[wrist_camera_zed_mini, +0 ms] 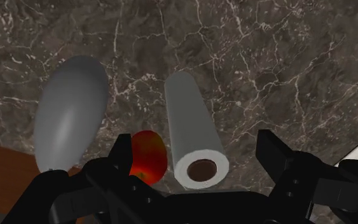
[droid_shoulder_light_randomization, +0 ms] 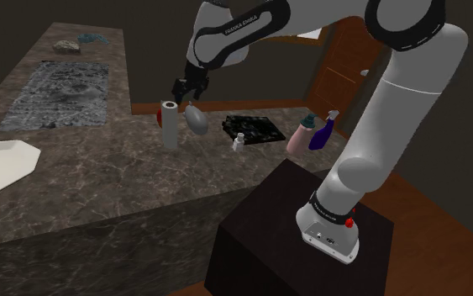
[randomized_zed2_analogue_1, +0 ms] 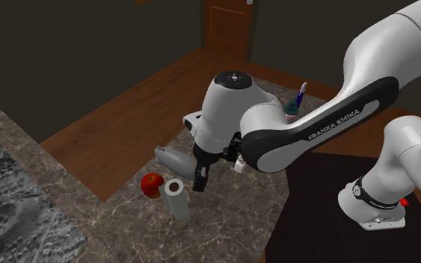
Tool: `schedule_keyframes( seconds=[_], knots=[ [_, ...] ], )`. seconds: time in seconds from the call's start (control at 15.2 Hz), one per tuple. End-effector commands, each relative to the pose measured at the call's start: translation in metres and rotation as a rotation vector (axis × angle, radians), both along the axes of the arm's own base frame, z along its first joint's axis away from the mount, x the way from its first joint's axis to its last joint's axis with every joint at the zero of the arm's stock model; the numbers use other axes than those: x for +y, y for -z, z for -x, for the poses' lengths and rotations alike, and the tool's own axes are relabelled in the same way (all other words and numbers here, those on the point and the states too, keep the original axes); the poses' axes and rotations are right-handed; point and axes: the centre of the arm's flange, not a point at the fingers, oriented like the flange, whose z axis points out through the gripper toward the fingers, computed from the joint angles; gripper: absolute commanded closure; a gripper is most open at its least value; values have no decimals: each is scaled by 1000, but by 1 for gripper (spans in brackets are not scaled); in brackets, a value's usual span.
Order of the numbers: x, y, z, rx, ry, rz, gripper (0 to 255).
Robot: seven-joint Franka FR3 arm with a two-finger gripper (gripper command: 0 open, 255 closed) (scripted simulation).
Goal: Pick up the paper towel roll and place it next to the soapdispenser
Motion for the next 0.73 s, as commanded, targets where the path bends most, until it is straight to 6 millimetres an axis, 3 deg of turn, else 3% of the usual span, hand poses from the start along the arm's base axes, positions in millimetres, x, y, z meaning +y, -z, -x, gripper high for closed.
schedule_keyframes(
  seconds=[0.0,0.2,0.66],
  knots=[
    [6,15,-21,-6,1,-11,0],
    [13,35,-48,-15,2,-26,0],
    [17,71,-57,-15,2,-26,0]
  ],
)
